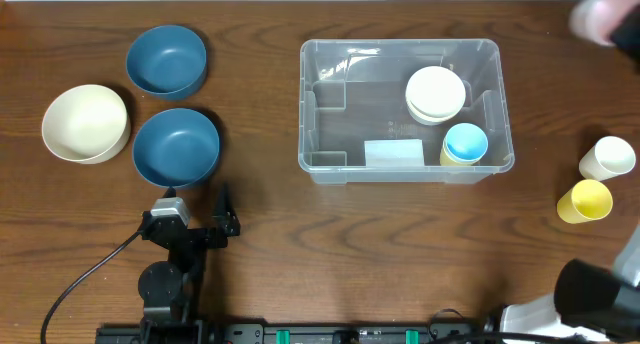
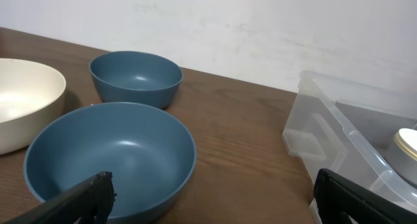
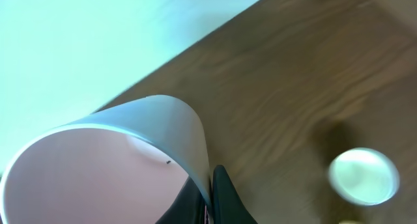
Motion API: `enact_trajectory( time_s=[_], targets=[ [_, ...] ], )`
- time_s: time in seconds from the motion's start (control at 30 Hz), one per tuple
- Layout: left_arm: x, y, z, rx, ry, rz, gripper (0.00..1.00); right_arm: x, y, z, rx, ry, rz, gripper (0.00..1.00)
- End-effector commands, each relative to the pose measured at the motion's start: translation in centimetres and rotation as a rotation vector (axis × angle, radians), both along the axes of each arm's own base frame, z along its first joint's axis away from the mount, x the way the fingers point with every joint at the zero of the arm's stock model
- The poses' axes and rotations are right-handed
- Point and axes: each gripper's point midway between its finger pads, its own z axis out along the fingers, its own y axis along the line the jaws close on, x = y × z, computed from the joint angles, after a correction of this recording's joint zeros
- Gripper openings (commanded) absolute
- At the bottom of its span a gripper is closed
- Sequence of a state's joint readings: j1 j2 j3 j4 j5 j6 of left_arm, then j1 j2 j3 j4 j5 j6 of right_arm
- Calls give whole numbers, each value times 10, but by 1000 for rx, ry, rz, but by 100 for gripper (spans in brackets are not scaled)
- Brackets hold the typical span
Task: Pack container
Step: 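Carry the pink cup over the stacked cups and insert it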
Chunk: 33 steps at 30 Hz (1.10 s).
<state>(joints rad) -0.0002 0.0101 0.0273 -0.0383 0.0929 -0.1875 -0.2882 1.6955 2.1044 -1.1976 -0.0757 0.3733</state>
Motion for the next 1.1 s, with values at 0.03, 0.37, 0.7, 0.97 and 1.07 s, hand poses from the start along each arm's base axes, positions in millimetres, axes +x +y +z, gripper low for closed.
enact_trajectory(
  time_s=[0.03, 0.37, 0.7, 0.97, 1.07],
  targets=[
    [0, 1, -16, -9, 42, 4, 98, -1, 55, -15, 13, 77, 142, 1],
    [0, 1, -16, -9, 42, 4, 98, -32, 110, -59, -80, 323, 266, 1],
    [0, 1, -16, -9, 42, 3, 98, -47, 120, -129, -86, 503, 285, 1],
    [0, 1, -16, -9, 42, 4, 98, -58, 120, -170, -72, 593, 283, 1],
    [0, 1, -16, -9, 42, 4, 98, -62, 120, -173, -71, 609, 284, 1]
  ],
)
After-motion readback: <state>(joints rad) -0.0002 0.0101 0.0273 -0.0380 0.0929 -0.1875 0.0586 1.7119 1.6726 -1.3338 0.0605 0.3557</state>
